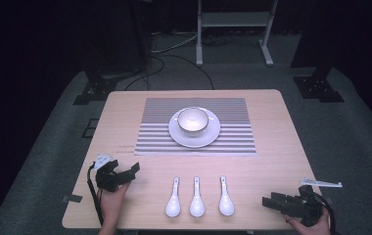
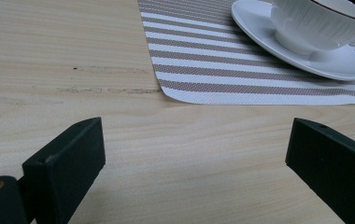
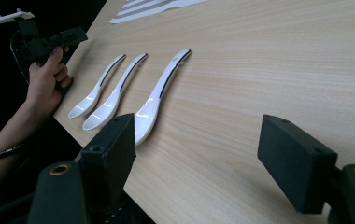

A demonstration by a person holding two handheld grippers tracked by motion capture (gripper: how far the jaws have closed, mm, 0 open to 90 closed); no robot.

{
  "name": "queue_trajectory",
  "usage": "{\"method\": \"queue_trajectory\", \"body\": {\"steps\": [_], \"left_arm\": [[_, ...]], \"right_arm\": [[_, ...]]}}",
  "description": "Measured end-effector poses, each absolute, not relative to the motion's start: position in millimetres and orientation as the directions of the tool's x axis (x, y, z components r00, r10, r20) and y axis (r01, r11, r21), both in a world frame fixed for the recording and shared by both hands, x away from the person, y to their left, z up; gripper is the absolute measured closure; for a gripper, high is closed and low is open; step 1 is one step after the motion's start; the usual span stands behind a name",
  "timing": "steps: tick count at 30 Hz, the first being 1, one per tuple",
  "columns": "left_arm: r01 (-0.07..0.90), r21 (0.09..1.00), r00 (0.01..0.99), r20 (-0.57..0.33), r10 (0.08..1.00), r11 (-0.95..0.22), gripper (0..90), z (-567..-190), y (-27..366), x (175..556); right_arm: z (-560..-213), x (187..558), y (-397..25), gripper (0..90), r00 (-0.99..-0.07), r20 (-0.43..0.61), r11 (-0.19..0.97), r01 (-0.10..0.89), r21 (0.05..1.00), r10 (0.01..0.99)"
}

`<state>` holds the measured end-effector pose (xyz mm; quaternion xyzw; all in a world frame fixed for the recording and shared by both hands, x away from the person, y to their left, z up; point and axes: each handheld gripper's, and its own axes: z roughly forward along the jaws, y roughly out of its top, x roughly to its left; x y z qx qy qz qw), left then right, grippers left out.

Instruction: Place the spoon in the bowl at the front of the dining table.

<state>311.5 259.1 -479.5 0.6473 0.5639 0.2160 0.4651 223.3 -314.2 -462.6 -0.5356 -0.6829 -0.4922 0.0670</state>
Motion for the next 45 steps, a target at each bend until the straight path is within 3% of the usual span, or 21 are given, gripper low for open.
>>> {"method": "queue_trajectory", "body": {"steps": [45], "left_arm": [[0.528,0.846,0.275,-0.246,0.929,0.068,3.5,-479.4,259.3,311.0]], "right_arm": [[-456.2,260.5,-257.6,26.9,-0.423,0.617,-0.018,0.816,0.578,0.664]]}}
